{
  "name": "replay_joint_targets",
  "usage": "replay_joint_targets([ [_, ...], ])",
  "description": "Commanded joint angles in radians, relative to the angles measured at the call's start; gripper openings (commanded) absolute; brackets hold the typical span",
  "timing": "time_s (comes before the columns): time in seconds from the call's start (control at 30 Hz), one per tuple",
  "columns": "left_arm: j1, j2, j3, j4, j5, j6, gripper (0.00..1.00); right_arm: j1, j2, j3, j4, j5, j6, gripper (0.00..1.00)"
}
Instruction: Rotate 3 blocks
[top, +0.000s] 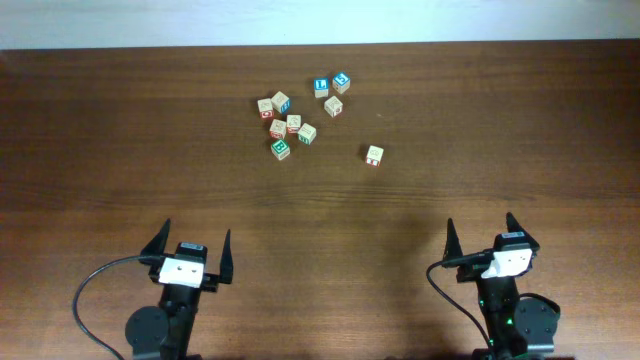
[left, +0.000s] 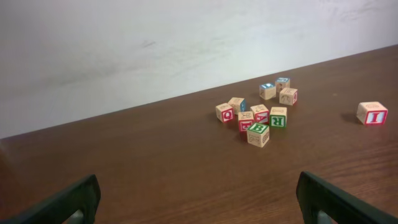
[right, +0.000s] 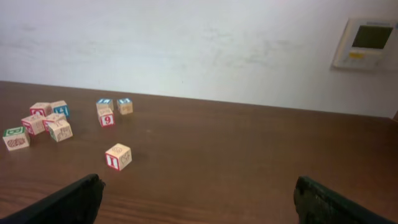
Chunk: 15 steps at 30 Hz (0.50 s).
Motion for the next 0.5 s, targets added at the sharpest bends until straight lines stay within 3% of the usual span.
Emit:
replay_joint_targets([
  [0.0, -0.006, -0.008, -0.001, 0.005, 0.031, -0.101, 0.99, -0.006, -0.008, -0.005, 0.042, -0.058, -0.007, 0.98],
  [0.2, -0.006, 0.126, 0.117, 0.006, 0.055, -0.1, 0.99, -0.006, 0.105, 0.134, 0.028, -0.137, -0.007, 0.98],
  [0.33, -0.006, 0.373, 0.289, 0.006, 0.192, -0.1, 0.99, -0.006, 0.355, 0.348, -0.06, -0.214, -0.007, 0.98],
  [0.47, -0.006, 0.661, 0.486, -0.035, 0.238, -0.1, 0.99, -0.006, 0.627, 0.608, -0.245, -0.271, -0.007, 0.98],
])
